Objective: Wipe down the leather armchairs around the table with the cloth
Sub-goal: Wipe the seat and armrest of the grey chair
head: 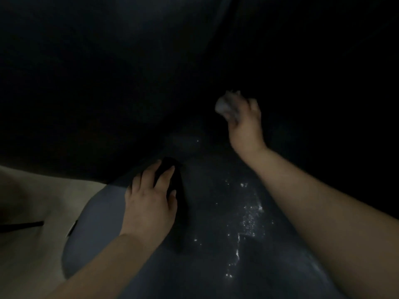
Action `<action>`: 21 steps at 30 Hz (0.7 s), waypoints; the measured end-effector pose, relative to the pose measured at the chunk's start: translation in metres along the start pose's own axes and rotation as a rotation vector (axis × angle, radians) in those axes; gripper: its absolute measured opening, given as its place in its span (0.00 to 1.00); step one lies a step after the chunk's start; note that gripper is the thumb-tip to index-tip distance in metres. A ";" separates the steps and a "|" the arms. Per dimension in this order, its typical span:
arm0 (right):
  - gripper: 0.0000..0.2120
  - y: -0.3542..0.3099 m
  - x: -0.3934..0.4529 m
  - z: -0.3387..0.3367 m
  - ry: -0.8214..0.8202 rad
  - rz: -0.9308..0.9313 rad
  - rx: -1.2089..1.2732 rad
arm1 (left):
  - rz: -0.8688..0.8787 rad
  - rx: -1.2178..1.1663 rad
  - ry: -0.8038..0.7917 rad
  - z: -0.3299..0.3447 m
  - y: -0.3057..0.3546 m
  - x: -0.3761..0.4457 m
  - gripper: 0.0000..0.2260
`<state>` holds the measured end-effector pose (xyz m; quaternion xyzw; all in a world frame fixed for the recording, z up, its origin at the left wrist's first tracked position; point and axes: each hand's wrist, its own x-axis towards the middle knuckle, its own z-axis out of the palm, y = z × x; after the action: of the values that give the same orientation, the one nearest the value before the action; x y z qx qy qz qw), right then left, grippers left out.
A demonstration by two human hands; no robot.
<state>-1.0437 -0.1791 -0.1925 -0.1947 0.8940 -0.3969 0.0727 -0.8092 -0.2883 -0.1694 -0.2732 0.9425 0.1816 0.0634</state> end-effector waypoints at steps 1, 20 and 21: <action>0.21 -0.003 0.018 0.007 -0.027 0.047 -0.002 | -0.017 0.000 0.013 0.001 -0.005 -0.003 0.23; 0.18 -0.043 -0.033 0.029 -0.228 -0.088 -0.118 | -0.140 -0.068 0.018 -0.003 -0.039 -0.023 0.22; 0.18 -0.048 -0.026 0.036 -0.256 -0.088 -0.178 | -0.144 -0.072 0.022 -0.002 -0.041 -0.024 0.22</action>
<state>-0.9958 -0.2221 -0.1825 -0.2882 0.8998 -0.2907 0.1512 -0.7674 -0.3093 -0.1750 -0.3446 0.9138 0.2075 0.0558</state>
